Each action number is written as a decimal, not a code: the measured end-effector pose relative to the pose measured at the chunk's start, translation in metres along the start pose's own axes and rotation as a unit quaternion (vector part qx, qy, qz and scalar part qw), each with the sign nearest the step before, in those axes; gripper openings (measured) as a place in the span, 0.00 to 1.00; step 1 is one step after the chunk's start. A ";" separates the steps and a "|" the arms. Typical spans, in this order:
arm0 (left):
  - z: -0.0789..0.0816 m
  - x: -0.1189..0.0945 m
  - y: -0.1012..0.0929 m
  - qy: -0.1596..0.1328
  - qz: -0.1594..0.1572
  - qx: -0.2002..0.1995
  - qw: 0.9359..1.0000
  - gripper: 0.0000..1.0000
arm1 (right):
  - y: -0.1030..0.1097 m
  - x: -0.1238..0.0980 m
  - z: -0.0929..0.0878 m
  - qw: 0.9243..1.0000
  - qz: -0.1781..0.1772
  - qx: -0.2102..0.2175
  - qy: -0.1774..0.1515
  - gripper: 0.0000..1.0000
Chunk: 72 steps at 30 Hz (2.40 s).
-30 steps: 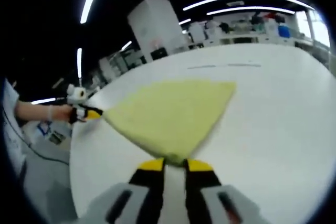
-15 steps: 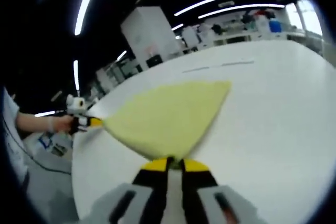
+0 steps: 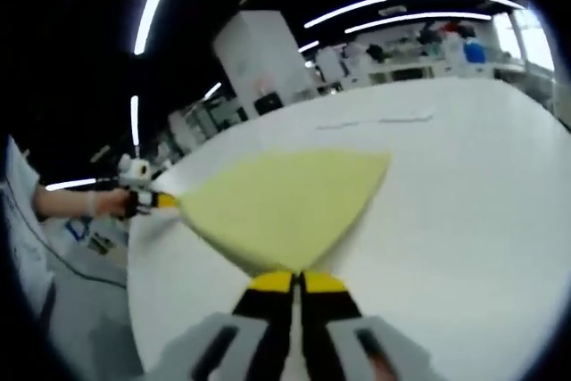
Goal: Fold the garment on the visible template until the final outline fits inside the template.
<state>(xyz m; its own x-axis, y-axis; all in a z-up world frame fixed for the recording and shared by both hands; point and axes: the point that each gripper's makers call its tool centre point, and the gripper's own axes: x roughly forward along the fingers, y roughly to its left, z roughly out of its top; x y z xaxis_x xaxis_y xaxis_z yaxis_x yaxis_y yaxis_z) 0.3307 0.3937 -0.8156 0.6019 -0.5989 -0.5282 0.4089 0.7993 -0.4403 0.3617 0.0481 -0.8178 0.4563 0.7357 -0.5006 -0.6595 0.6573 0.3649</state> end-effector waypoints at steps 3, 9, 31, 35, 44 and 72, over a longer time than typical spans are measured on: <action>-0.008 -0.004 -0.009 0.007 -0.005 0.010 1.000 0.00 | 0.006 -0.007 -0.007 1.000 0.003 -0.010 0.012 0.00; -0.027 -0.016 -0.030 0.017 -0.017 0.017 1.000 0.00 | 0.015 -0.025 -0.021 0.999 0.007 -0.034 0.033 0.00; -0.062 -0.028 -0.048 0.024 -0.021 0.014 0.999 0.00 | 0.039 -0.051 -0.050 0.998 0.010 -0.032 0.054 0.00; -0.060 -0.031 -0.047 0.015 -0.018 0.019 1.000 0.01 | 0.039 -0.053 -0.050 0.998 0.011 -0.028 0.055 0.00; -0.049 -0.048 -0.040 -0.007 0.001 0.035 0.999 0.41 | 0.039 -0.066 -0.037 0.999 -0.009 -0.035 0.021 0.35; -0.038 -0.060 -0.048 -0.026 0.041 0.086 0.995 0.99 | 0.035 -0.088 -0.027 0.997 -0.060 -0.039 -0.023 0.99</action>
<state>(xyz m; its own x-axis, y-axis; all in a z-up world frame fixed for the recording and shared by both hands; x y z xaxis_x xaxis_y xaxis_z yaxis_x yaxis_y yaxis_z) 0.2492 0.3895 -0.7905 0.6713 -0.5318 -0.5163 0.4659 0.8445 -0.2641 0.2822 0.0019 -0.7818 0.5610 0.6603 -0.4993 -0.6419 0.7278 0.2413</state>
